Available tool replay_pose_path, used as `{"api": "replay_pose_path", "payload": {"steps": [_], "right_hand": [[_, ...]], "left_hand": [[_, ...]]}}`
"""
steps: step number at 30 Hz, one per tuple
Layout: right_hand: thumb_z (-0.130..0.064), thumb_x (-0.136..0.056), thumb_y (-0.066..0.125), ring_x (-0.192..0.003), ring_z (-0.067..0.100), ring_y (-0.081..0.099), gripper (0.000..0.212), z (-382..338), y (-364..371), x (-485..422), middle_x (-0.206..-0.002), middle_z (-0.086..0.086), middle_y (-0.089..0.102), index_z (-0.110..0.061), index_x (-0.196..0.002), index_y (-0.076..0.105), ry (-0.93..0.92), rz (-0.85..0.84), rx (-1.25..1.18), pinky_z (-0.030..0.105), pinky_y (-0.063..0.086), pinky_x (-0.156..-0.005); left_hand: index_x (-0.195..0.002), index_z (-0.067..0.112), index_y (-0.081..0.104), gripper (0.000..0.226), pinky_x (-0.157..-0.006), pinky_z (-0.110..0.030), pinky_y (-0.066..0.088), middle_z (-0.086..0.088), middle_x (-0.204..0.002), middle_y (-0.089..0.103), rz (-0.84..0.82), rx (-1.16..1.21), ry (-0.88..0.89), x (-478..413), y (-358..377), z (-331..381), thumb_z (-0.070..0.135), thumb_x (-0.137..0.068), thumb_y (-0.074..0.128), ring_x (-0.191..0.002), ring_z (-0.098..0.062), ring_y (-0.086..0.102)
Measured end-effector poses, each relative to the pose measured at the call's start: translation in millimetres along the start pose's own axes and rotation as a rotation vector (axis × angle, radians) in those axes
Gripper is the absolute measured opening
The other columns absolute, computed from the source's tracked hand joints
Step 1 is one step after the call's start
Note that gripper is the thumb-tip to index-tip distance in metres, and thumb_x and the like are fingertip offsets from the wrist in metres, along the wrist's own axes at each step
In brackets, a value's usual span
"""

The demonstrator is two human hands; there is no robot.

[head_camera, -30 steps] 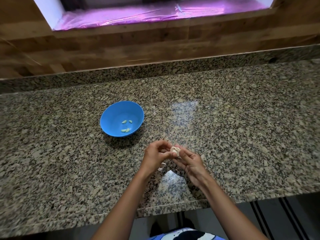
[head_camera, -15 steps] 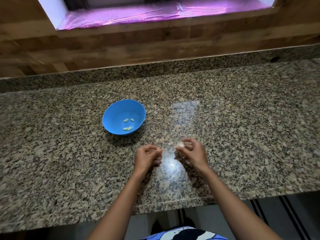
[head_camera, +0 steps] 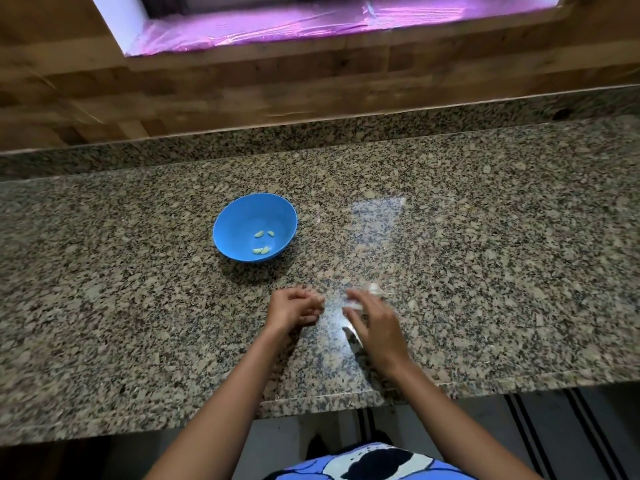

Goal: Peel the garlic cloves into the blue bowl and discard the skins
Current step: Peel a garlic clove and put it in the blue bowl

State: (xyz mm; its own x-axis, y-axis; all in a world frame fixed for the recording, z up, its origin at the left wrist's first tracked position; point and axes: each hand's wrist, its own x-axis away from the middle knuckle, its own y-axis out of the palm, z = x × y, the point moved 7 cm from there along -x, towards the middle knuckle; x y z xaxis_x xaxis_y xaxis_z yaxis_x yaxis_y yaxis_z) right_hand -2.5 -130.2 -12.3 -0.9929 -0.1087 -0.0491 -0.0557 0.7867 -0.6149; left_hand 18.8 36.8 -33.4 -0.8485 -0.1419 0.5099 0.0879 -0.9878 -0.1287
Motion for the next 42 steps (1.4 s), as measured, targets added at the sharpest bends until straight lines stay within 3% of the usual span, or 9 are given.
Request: {"api": "replay_pose_path", "payload": {"steps": [3, 6, 10, 14, 23, 31, 36, 38, 42], "right_hand": [[-0.018, -0.092, 0.058, -0.06, 0.005, 0.062, 0.013, 15.6, 19.0, 6.4, -0.084, 0.002, 0.071, -0.014, -0.1, 0.066, 0.288, -0.143, -0.248, 0.021, 0.055, -0.059], [-0.016, -0.092, 0.057, -0.038, 0.015, 0.05, 0.018, 29.0, 24.3, 8.7, -0.071, 0.013, 0.068, -0.004, -0.08, 0.063, 0.543, -0.193, -0.52, 0.023, 0.041, -0.038], [-0.018, -0.086, 0.066, -0.038, 0.021, 0.052, 0.025, 28.2, 24.6, 3.6, -0.067, 0.017, 0.067, 0.005, -0.083, 0.059, 0.583, -0.281, -0.517, 0.03, 0.045, -0.044], [-0.016, -0.081, 0.072, -0.039, 0.022, 0.055, 0.023, 26.4, 24.8, -0.7, -0.063, 0.016, 0.068, 0.001, -0.082, 0.055, 0.602, -0.313, -0.418, 0.021, 0.039, -0.036], [-0.013, -0.079, 0.073, -0.04, 0.019, 0.057, 0.021, 27.7, 25.7, -4.3, -0.063, 0.014, 0.069, 0.001, -0.082, 0.057, 0.636, -0.291, -0.361, 0.02, 0.041, -0.036], [-0.009, -0.08, 0.072, -0.039, 0.02, 0.057, 0.018, 32.4, 30.8, -7.3, -0.06, 0.013, 0.068, -0.003, -0.075, 0.056, 0.681, -0.304, -0.38, 0.024, 0.044, -0.039], [-0.009, -0.081, 0.07, -0.042, 0.017, 0.06, 0.016, 26.6, 26.5, -5.9, -0.061, 0.011, 0.069, -0.003, -0.077, 0.057, 0.617, -0.287, -0.349, 0.025, 0.048, -0.041], [-0.011, -0.084, 0.068, -0.043, 0.016, 0.06, 0.014, 24.0, 23.9, -3.1, -0.064, 0.011, 0.069, -0.002, -0.081, 0.057, 0.553, -0.274, -0.343, 0.026, 0.05, -0.042], [-0.015, -0.091, 0.056, -0.051, 0.017, 0.062, 0.013, 13.2, 18.5, -1.2, -0.08, 0.004, 0.069, -0.018, -0.104, 0.06, 0.353, -0.235, -0.373, 0.028, 0.054, -0.049]], "left_hand": [[-0.082, 0.006, 0.072, 0.015, -0.064, -0.025, 0.055, -0.003, -0.076, 0.072, 0.051, -0.336, 0.161, -2.6, -5.7, 4.4, 0.014, -0.072, 0.079, -0.068, -0.015, 0.067], [-0.075, 0.012, 0.072, 0.011, -0.074, -0.029, 0.057, 0.003, -0.075, 0.071, 0.015, -0.567, 0.266, 3.2, 1.6, 6.0, 0.012, -0.07, 0.081, -0.075, -0.011, 0.068], [-0.074, 0.012, 0.072, 0.005, -0.073, -0.032, 0.058, 0.001, -0.076, 0.071, -0.114, -0.647, 0.296, 8.7, 13.0, 11.2, 0.011, -0.074, 0.077, -0.072, -0.011, 0.068], [-0.079, 0.003, 0.073, 0.007, -0.073, -0.036, 0.059, -0.011, -0.079, 0.073, -0.257, -0.593, 0.12, 0.9, 12.7, 11.0, 0.004, -0.074, 0.077, -0.075, -0.022, 0.071], [-0.075, 0.005, 0.07, 0.009, -0.061, -0.025, 0.058, -0.001, -0.072, 0.071, -0.264, -0.8, 0.202, 2.1, 20.7, 14.3, 0.01, -0.073, 0.077, -0.066, -0.011, 0.068], [-0.075, 0.0, 0.07, 0.009, -0.049, -0.017, 0.05, -0.003, -0.065, 0.07, -0.266, -0.795, 0.035, -9.7, 22.8, 17.1, 0.005, -0.073, 0.077, -0.055, -0.009, 0.065], [-0.07, 0.003, 0.066, 0.011, -0.059, -0.027, 0.056, -0.01, -0.074, 0.07, -0.234, -0.794, 0.076, -4.2, 24.6, 18.4, -0.002, -0.08, 0.067, -0.062, -0.016, 0.065], [-0.074, -0.003, 0.065, 0.008, -0.058, -0.026, 0.055, -0.012, -0.075, 0.069, -0.254, -0.663, 0.045, -0.9, 18.0, 11.9, -0.001, -0.083, 0.065, -0.06, -0.016, 0.064], [-0.093, -0.012, 0.064, 0.014, -0.058, -0.023, 0.057, -0.018, -0.079, 0.067, -0.294, -0.029, -0.223, 10.9, 6.3, -4.2, -0.001, -0.087, 0.058, -0.064, -0.021, 0.065]]}}
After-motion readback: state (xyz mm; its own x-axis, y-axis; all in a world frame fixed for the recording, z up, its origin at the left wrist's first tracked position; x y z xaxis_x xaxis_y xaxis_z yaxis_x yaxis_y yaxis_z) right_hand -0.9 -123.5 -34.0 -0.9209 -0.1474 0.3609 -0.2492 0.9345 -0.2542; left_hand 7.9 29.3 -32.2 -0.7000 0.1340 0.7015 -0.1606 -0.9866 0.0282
